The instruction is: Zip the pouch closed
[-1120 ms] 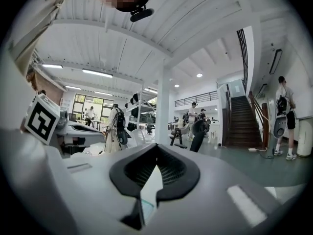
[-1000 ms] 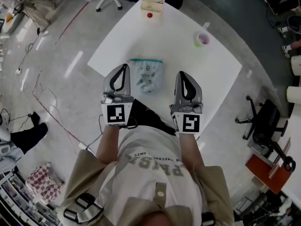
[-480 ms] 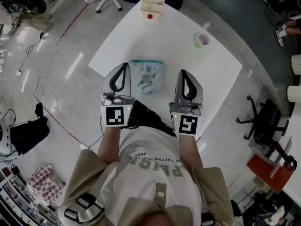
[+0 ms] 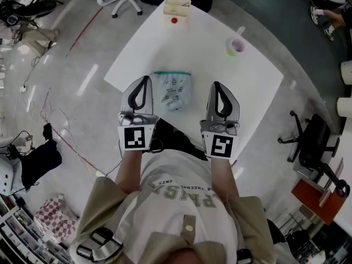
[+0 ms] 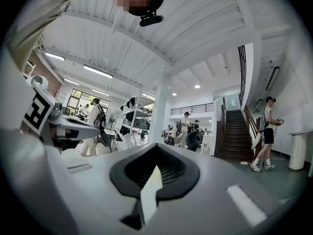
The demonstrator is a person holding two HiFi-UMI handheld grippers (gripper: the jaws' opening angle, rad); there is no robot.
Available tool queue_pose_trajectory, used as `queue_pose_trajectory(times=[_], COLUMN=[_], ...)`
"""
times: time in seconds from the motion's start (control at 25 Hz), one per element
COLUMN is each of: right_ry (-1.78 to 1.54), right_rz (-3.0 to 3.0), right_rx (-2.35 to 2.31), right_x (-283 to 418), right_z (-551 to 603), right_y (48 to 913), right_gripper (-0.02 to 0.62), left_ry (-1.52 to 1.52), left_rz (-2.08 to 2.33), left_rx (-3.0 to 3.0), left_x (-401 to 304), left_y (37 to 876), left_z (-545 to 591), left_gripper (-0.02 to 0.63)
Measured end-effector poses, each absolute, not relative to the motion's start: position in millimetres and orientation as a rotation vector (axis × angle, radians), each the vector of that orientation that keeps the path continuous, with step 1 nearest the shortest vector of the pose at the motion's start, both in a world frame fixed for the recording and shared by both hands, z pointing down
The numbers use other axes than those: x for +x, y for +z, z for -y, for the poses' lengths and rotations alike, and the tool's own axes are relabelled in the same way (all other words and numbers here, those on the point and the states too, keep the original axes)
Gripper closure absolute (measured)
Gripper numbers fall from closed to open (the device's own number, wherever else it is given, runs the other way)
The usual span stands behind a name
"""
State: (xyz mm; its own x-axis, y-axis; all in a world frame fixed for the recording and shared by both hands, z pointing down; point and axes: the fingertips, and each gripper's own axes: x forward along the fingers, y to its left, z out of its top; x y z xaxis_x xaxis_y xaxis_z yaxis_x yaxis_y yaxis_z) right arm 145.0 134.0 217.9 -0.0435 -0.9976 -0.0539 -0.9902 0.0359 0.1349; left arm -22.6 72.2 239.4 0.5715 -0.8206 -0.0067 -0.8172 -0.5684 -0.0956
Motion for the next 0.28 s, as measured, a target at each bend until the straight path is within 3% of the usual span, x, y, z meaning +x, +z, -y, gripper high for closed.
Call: queue_pose_trajectory(times=[0.28], right_ry=[-0.212], right_rz=[2.222], right_rx=[2.115], right_x=[145.4], right_z=[-135.8], right_y=[219.7], right_gripper=[0.598], left_ry=[-0.082], left_rz=[-1.406], left_rx=[-2.717], left_x=[-20.6], left_y=[242.7], left_z=[-74.5], left_gripper=[0.595])
